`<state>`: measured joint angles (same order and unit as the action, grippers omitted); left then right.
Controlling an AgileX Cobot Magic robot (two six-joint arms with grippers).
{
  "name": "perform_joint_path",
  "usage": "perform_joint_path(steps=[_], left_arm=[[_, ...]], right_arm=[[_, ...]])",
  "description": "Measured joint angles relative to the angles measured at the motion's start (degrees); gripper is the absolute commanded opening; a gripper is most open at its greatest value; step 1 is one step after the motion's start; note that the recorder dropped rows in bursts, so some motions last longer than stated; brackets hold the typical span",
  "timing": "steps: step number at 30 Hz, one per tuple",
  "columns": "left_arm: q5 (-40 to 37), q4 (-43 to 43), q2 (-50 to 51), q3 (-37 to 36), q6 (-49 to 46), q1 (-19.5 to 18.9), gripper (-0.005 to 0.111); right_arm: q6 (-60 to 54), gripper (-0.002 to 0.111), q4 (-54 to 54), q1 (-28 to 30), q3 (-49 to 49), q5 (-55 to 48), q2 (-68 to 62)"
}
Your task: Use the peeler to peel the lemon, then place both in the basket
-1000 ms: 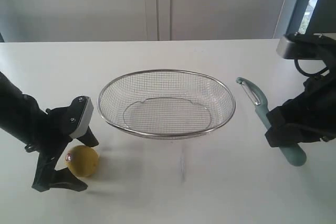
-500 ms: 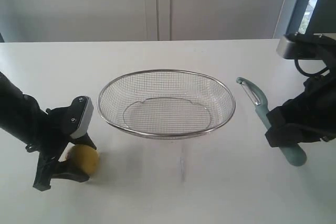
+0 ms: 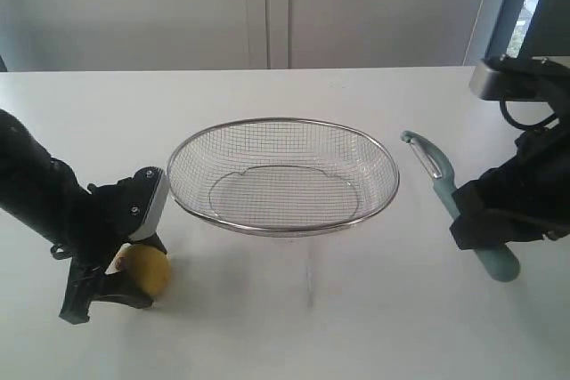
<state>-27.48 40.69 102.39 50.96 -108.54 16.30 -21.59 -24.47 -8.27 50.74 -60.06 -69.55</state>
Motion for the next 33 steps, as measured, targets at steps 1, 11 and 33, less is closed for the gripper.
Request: perform_joint_path(steps=[1,11,33], left_arm=[[0.00,0.00,0.00,0.00,0.54,0.00,0.000],[-0.84,-1.37,-3.11,0.00,2.34,0.24,0.000],[-20.04,19.89,-16.60,0.00,6.08,0.24,0.000]], right_arm=[[0.00,0.000,0.00,0.00,0.00,0.00,0.00],[0.00,0.000,0.00,0.00,0.00,0.00,0.00],[0.00,0.000,0.00,0.00,0.00,0.00,0.00]])
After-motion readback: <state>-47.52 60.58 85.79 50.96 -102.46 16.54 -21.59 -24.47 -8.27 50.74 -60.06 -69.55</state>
